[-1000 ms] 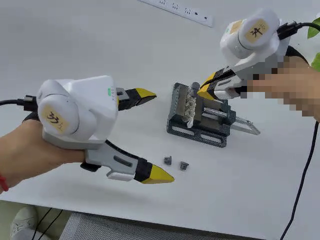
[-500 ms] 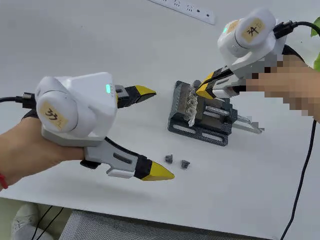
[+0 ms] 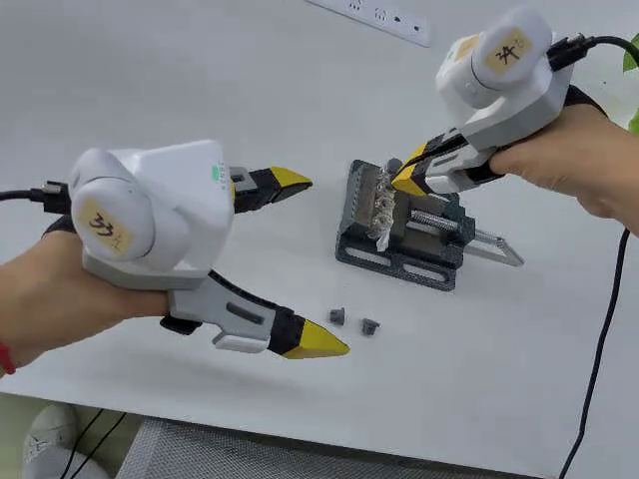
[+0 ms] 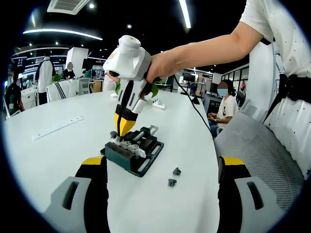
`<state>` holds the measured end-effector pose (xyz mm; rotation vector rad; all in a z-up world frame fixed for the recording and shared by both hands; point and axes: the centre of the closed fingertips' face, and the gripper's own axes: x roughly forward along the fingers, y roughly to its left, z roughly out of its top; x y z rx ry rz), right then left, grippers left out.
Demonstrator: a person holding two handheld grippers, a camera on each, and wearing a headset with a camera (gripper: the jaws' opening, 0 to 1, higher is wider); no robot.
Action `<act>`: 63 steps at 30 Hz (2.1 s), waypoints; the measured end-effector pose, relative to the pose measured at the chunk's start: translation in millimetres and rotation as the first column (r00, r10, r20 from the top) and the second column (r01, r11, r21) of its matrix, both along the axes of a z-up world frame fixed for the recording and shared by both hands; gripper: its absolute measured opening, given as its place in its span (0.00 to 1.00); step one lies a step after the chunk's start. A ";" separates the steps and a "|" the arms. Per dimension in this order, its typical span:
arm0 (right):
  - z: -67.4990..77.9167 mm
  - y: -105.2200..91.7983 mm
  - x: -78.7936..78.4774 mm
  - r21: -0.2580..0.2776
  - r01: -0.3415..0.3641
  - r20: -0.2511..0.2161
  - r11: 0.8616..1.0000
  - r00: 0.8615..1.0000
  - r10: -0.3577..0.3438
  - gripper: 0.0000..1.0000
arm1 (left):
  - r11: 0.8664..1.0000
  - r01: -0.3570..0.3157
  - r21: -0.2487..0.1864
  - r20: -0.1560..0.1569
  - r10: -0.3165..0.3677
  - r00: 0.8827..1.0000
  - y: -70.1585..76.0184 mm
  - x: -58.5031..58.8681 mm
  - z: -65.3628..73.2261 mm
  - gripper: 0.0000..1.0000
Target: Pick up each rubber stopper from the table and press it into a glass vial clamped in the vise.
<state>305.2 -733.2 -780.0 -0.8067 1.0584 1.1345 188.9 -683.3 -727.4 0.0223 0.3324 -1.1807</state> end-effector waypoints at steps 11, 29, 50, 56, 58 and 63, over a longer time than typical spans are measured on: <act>-0.9 0.2 0.6 -0.024 -0.023 0.005 0.999 1.000 0.023 0.01 | 1.000 0.004 -0.004 0.003 -0.004 1.000 -3.3 0.3 2.4 0.95; -0.5 1.5 -0.3 -0.059 -0.043 -0.001 0.997 0.999 0.043 0.01 | 1.000 0.003 -0.013 0.002 -0.003 1.000 -3.7 2.3 2.6 0.94; -1.7 4.0 0.3 -0.089 -0.067 -0.020 0.994 0.998 0.066 0.01 | 1.000 0.004 -0.020 0.001 -0.004 1.000 -5.4 3.4 2.2 0.94; -2.3 4.1 2.1 -0.095 -0.066 -0.028 0.993 0.998 0.064 0.01 | 1.000 0.007 -0.018 0.001 -0.007 1.000 -5.8 3.4 0.1 0.93; -2.5 4.2 2.4 -0.098 -0.063 -0.032 0.993 0.998 0.060 0.01 | 1.000 0.008 -0.022 -0.001 -0.008 1.000 -6.8 3.2 0.9 0.93; -2.9 5.2 -0.3 -0.117 -0.085 -0.021 0.990 0.996 0.083 0.01 | 1.000 0.004 -0.021 0.001 -0.004 1.000 -6.6 4.0 1.9 0.93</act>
